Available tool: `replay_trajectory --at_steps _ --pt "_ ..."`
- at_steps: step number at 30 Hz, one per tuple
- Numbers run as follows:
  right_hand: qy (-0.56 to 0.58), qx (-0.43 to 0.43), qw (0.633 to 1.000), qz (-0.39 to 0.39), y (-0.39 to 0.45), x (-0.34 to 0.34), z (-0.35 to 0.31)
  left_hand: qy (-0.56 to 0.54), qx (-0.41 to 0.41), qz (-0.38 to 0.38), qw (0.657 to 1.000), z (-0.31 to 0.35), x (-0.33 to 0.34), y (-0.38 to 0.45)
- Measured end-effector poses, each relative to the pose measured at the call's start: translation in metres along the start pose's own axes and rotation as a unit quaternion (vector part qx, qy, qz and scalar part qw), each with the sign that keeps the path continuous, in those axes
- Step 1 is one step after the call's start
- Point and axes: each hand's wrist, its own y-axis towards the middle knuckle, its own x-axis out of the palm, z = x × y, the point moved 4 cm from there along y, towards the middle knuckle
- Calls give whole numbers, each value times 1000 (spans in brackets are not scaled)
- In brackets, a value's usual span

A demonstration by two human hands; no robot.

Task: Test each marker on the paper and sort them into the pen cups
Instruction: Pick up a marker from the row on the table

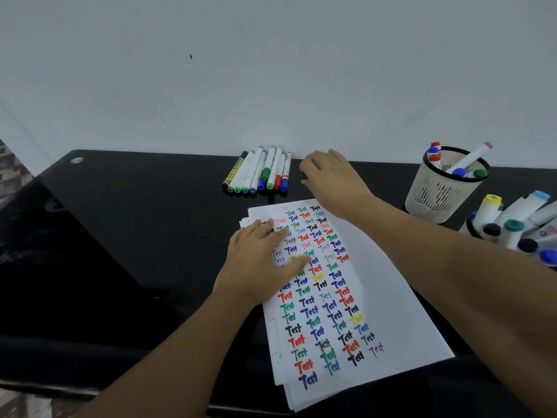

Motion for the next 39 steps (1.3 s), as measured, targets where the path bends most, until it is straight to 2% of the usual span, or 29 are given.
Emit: replay_trajectory --at_steps 6,10,13,15,21,25,32,39 --pt "73 29 997 -9 -19 -42 -20 1 -2 0 1000 0 0 0" --pt "232 89 964 -92 -53 -49 -31 -3 3 13 1000 2 -2 -2" --pt "272 130 937 -177 -83 -45 -34 -12 14 31 999 6 -6 -4" --pt "254 133 937 -202 -98 -46 -36 -15 22 37 999 9 -8 -5" --pt "179 78 961 -197 -114 -50 -43 -21 75 70 994 12 -10 -10" --pt "188 83 955 -215 -120 -43 -47 -17 121 94 988 11 -8 -11" --pt "104 26 975 -194 -121 -44 -51 -4 165 97 982 10 -4 -12" --pt "110 30 971 -209 -120 -43 -57 19 207 119 971 10 -2 -12"
